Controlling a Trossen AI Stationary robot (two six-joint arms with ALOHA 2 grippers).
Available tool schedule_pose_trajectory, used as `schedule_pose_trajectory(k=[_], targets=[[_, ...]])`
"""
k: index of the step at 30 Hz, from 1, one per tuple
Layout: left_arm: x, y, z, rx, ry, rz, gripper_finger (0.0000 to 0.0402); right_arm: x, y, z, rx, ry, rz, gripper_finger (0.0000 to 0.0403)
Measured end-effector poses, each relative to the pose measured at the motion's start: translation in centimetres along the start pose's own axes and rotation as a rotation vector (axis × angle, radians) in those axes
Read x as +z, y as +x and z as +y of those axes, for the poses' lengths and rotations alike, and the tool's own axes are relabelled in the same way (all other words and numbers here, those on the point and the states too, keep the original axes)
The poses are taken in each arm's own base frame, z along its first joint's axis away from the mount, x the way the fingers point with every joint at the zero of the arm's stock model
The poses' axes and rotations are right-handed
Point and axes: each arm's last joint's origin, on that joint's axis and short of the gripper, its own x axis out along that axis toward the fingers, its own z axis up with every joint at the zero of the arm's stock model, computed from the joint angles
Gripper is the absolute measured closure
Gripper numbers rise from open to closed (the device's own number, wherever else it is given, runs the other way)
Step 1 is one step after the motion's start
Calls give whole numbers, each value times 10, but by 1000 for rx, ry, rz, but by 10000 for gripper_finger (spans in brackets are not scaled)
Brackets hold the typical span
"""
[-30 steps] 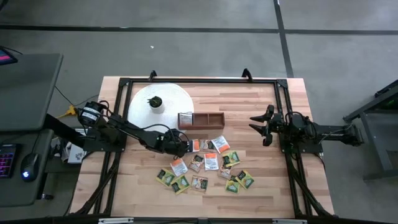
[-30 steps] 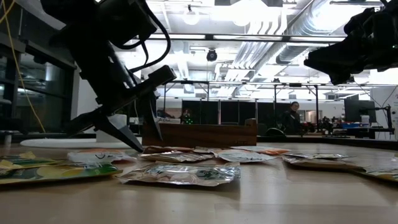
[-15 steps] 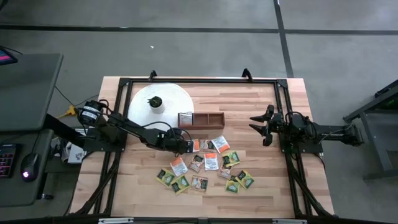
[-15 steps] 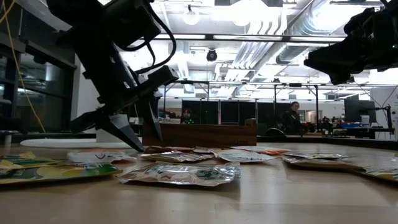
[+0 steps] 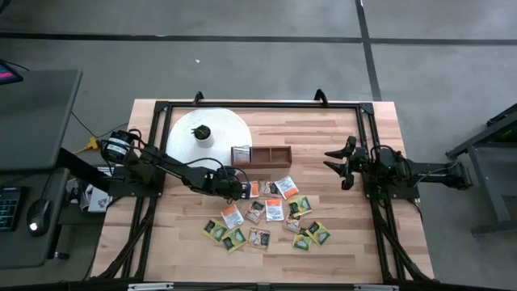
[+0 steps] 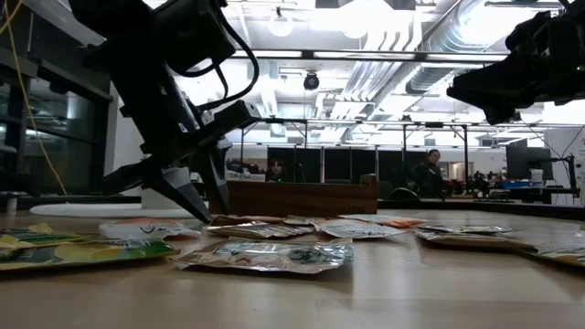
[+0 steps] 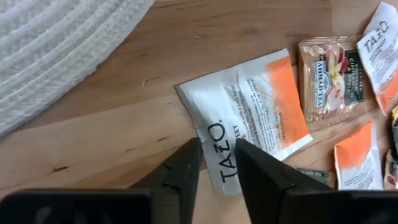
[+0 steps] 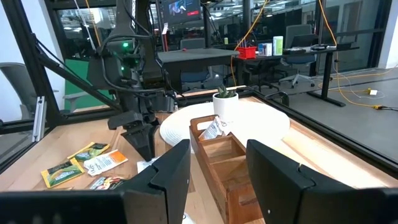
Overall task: Pick & Place Tea
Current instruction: Put the white tea bag into the left section of the wooden organizer
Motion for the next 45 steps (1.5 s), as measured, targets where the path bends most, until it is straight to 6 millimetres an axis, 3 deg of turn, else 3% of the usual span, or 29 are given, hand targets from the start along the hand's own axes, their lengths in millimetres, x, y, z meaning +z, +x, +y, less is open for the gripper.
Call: schedule_pose_trajectory(k=[10, 16, 25, 32, 45], targets=[[0, 4, 1, 10, 29, -30, 394, 0, 0, 0, 0, 0, 0, 250], [0, 4, 1, 6, 44, -47, 399, 0, 0, 0, 0, 0, 0, 250], [5, -9, -7, 75, 249, -46, 401, 0, 0, 0, 0, 0, 0, 250], [12, -33, -27, 262, 502, -25, 401, 0, 0, 0, 0, 0, 0, 250], [22, -71, -70, 245, 807, -37, 401, 0, 0, 0, 0, 0, 0, 250]])
